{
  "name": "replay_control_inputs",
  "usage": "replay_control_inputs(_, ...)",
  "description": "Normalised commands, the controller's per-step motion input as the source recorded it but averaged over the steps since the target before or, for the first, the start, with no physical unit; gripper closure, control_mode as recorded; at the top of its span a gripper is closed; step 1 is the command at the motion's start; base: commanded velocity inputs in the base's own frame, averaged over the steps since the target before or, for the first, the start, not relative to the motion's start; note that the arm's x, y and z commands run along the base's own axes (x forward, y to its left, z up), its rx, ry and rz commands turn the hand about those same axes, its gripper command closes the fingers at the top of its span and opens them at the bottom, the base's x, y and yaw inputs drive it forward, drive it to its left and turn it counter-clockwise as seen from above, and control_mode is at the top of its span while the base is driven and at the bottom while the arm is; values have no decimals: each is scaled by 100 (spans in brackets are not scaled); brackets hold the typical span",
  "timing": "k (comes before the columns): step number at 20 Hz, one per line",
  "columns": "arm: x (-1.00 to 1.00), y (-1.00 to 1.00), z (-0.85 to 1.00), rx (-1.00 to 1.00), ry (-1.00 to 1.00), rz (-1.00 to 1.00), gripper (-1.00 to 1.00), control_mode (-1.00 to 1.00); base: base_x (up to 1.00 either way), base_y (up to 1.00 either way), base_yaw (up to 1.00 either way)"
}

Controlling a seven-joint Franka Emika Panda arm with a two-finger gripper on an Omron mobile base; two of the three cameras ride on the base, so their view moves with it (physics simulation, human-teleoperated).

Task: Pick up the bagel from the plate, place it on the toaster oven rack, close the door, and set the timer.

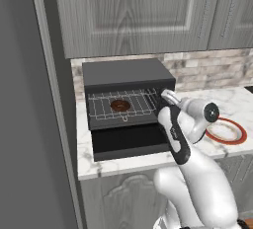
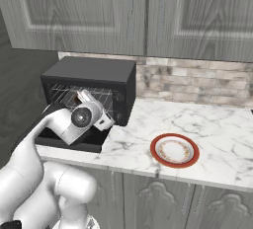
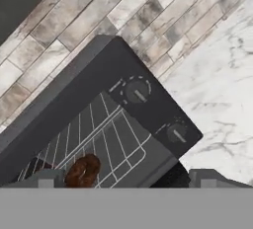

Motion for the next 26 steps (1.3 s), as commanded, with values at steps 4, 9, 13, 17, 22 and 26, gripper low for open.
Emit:
replay_control_inputs(4,-62,-55,40,14,38,0,-100,-100,0,0,0)
replay_control_inputs(9,-60,-40,11,14,38,3,-100,-100,0,0,0)
replay_control_inputs(13,-62,-15,-18,18,25,13,-100,-100,0,0,0)
replay_control_inputs(17,-83,-2,-49,18,11,22,-100,-100,0,0,0)
replay_control_inputs(22,-45,6,-14,23,11,27,-100,-100,0,0,0)
replay_control_inputs(26,5,54,0,18,4,20,-100,-100,0,0,0)
